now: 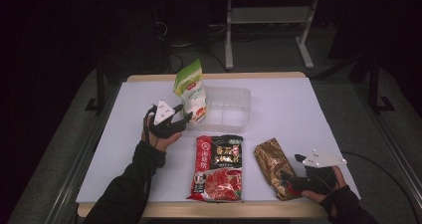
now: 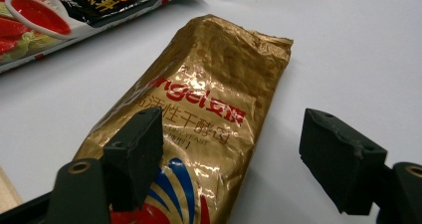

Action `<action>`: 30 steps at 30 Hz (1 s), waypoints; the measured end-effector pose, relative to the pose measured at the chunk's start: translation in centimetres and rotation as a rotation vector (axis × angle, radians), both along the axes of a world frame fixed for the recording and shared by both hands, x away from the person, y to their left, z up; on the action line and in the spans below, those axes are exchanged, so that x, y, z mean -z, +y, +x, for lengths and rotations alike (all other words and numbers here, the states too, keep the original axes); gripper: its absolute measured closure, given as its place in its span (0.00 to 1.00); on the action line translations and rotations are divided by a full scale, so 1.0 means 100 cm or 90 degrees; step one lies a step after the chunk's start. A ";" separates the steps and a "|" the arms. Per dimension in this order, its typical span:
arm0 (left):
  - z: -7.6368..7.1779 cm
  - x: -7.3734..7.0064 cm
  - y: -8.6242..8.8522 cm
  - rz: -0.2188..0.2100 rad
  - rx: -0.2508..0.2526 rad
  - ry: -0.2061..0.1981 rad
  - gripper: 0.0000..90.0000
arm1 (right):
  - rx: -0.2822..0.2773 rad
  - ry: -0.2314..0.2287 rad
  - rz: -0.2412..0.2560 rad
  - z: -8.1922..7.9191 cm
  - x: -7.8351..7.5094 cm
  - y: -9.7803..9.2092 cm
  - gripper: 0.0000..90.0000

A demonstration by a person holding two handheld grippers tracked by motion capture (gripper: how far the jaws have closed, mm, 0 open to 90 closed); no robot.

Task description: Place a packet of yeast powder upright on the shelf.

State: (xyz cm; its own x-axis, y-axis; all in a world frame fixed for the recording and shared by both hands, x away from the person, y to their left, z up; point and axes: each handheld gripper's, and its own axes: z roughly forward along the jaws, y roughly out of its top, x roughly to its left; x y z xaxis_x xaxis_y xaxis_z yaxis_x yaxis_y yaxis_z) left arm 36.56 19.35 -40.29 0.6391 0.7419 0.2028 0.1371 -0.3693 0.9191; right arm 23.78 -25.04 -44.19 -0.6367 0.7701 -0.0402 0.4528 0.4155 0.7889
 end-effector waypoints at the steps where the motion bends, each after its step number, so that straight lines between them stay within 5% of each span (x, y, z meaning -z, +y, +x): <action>1: -0.004 -0.001 0.002 0.005 0.011 -0.004 0.54 | 0.000 0.001 0.001 0.000 0.000 0.000 0.27; 7: -0.029 -0.008 0.018 0.029 0.027 -0.021 0.43 | -0.003 0.007 0.005 -0.001 0.001 -0.002 0.26; 22: -0.079 0.012 0.078 0.023 0.033 0.059 0.31 | -0.015 0.013 0.005 0.001 -0.002 0.002 0.26; 30: -0.102 0.030 0.100 0.036 0.008 0.095 0.31 | -0.020 0.016 0.012 0.003 -0.005 0.004 0.26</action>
